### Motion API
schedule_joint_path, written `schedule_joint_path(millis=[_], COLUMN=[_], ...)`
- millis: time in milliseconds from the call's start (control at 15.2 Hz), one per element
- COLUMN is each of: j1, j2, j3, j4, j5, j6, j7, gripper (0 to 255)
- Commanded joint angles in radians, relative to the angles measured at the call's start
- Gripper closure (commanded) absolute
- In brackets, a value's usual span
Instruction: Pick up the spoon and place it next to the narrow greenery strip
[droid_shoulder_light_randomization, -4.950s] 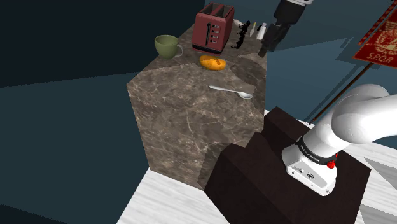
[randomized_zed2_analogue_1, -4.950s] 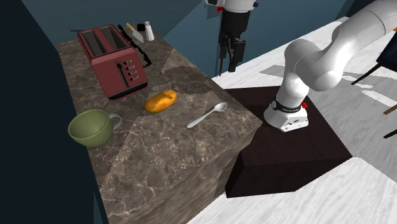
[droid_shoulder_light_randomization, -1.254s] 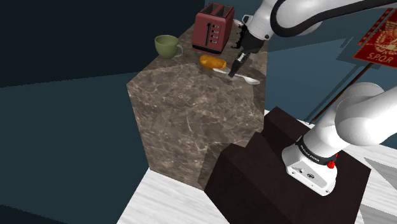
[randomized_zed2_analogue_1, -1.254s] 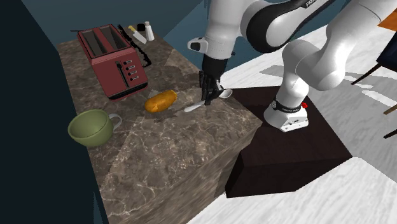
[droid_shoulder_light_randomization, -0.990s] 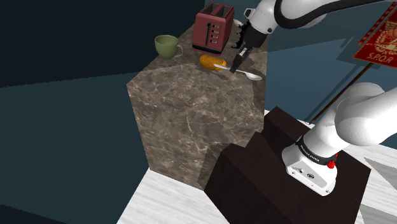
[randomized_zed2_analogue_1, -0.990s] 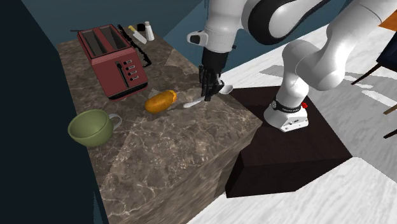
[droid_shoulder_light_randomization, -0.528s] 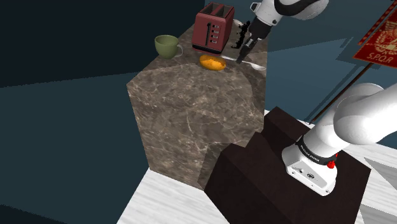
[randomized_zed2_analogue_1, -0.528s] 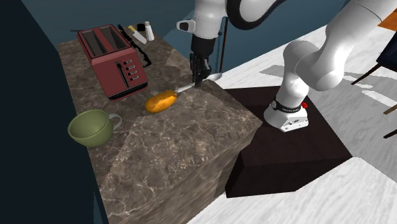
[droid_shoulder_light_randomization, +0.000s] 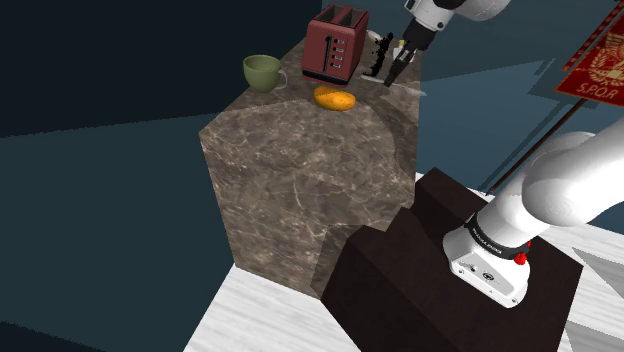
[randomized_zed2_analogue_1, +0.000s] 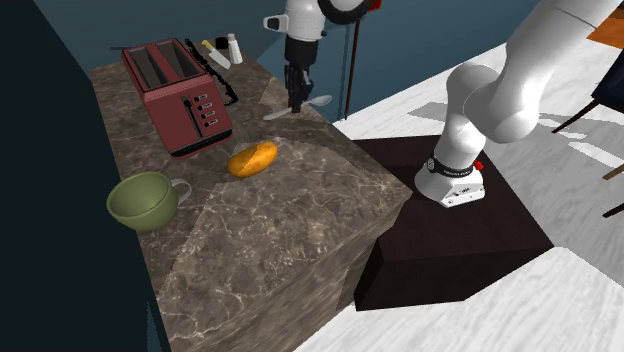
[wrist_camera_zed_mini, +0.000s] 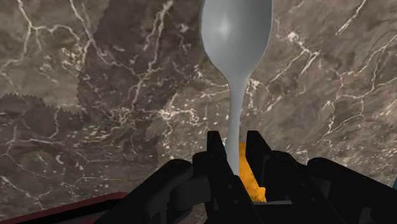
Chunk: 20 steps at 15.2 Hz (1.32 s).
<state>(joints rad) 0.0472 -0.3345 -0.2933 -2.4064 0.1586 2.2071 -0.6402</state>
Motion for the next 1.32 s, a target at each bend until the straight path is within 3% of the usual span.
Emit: schedule_joint_path(millis=[0,726,1254], j1=[-0.012,-0.082,-0.223], j2=[0.042,0.364,0.661], j3=[-0.040,-0.209,-0.251], j4=[0.051,0.403,0.764], j5=[0.005,0.142,0.290], j6=[-0.020,-0.141,-0.300], j7=[-0.056,-0.354,-0.528], gripper=[255,255,255])
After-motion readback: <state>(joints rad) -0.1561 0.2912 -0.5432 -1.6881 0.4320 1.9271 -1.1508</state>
